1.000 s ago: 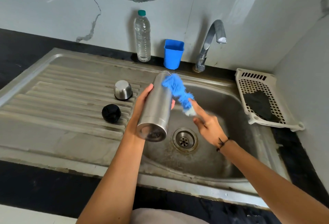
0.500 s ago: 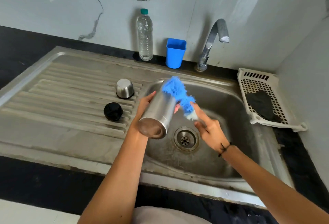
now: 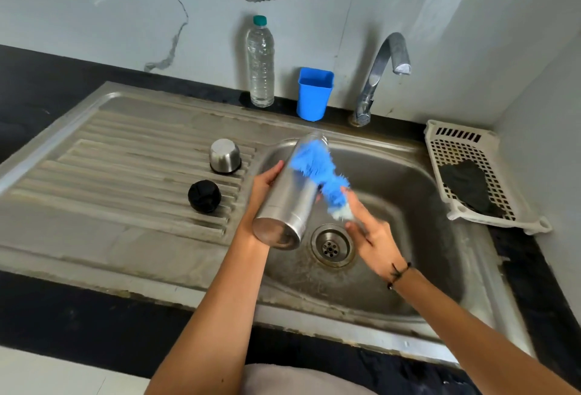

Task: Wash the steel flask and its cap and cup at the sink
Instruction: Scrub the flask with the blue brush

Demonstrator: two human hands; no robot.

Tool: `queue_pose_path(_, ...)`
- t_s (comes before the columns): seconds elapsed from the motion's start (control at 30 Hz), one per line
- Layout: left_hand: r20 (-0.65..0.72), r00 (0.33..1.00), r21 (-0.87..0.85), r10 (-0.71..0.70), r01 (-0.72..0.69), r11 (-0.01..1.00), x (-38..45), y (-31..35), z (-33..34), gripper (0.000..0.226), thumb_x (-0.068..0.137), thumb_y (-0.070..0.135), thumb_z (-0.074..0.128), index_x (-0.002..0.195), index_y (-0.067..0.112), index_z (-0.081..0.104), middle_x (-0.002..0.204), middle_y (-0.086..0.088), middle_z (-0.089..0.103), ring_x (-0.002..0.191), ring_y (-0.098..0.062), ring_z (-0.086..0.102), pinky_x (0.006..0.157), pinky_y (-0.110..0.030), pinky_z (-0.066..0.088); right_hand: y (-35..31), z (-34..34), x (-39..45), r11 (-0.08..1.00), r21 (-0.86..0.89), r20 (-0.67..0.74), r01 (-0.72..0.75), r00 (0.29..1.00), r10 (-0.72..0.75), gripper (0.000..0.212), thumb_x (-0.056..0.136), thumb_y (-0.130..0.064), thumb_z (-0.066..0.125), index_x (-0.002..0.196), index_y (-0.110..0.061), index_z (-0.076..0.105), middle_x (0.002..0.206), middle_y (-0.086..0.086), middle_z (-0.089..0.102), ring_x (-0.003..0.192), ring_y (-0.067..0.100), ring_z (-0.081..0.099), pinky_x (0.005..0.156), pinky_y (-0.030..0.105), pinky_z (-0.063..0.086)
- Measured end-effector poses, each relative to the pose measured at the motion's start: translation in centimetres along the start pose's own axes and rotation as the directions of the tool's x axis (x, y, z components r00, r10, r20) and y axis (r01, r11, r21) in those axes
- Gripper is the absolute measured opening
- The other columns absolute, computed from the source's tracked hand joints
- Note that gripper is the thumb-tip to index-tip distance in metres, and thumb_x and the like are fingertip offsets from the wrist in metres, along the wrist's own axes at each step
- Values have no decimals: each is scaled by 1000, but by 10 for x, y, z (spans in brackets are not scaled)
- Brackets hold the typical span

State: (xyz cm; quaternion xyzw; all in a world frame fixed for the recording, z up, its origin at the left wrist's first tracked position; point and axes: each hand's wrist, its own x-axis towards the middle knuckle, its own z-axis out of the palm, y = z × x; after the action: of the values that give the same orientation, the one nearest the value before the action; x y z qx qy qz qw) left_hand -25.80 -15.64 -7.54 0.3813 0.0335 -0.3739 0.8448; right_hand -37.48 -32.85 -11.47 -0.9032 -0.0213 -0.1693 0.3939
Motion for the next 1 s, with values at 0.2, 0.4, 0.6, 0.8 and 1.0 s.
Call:
queue_pose_path(0.2,213,969,-199,-122,166,966,2,-7,-3,72,87,44,51,141,-3,38,120,-21,55,91,-30,62,85,-37,51,-1,-13,53,982,-91,-64,-166,985,161,72,92,1,48,136,-48,20,111,5,67,58,4,55,73,25,51)
queue_pose_path(0.4,105,994,-107,-28,40,993,3,1,-12,57,96,54,38,119,5,53,93,-12,65,72,-22,67,59,-30,57,-10,-8,16,989,123,-38,82,996,-78,49,95,-41,45,139,-55,28,125,-27,56,87,28,66,79,23,52)
queue_pose_path(0.6,110,988,-15,-111,113,993,1,7,-12,49,96,41,45,110,1,68,103,-19,67,86,-28,66,84,-35,53,7,10,17,996,-42,-87,-83,993,79,74,90,-9,49,139,-56,20,79,-2,70,50,10,51,62,16,45)
queue_pose_path(0.8,219,968,-128,-125,156,979,9,1,-17,85,79,55,65,141,3,39,111,-17,58,90,-28,64,76,-37,58,1,-14,49,986,-39,-52,-159,986,157,65,94,-3,48,139,-43,24,104,7,69,61,13,62,64,23,49)
queue_pose_path(1.0,108,992,-110,-63,75,991,17,-4,-25,48,92,47,47,111,8,67,97,-13,68,77,-24,67,70,-34,56,5,-1,-18,994,106,12,-34,999,33,48,92,-51,44,136,-61,28,129,-10,59,79,19,66,78,22,49)
